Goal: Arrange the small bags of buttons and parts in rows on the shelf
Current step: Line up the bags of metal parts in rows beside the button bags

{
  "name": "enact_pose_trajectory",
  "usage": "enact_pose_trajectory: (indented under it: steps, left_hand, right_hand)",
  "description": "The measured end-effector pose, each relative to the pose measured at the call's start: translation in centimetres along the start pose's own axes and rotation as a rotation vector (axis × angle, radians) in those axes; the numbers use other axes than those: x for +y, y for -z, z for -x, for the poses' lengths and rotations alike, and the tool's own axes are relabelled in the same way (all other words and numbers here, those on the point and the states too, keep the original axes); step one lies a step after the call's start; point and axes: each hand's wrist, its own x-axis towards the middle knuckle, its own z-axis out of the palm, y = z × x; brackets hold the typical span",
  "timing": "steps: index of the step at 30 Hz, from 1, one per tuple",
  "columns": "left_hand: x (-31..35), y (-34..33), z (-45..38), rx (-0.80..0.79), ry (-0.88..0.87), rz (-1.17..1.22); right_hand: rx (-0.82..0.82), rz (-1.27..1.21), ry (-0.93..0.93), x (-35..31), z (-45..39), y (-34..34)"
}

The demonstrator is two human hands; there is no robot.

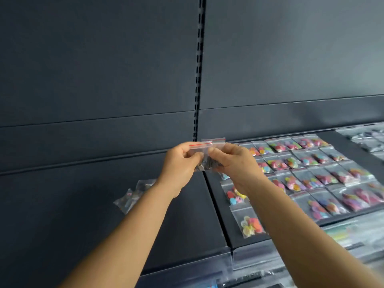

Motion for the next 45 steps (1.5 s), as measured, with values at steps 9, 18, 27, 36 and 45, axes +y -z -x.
enact_pose_trajectory:
  steps: [9,18,27,36,45]
  left_hand:
    - [2.6,-15.3,0.9,-0.114,-0.064,-0.078]
    - [4.0,-31.3,2.0,-0.136,-0.144,-0.076]
    - [4.6,-43.4,2.9,-0.235,-0.179,-0.132]
    - [5.4,-53.5,0.9,-0.397,-0.158,-0.067]
    - [5.1,-64.6,-4.7,-0.493,-0.161,-0.082]
  right_hand:
    - [0.238,-0.032,0.002,0.3,3.1,15.2]
    - [0.38,-0.062,0.059,0.4,6.1,30.6]
    - [0.517,-0.042,0.0,2.0,8.6,42.8]
    - [0.653,-0.076,-0.019,2.4,8.4,51.5]
    - [0.682,-0.032,-0.012,3.2,3.3,62.3]
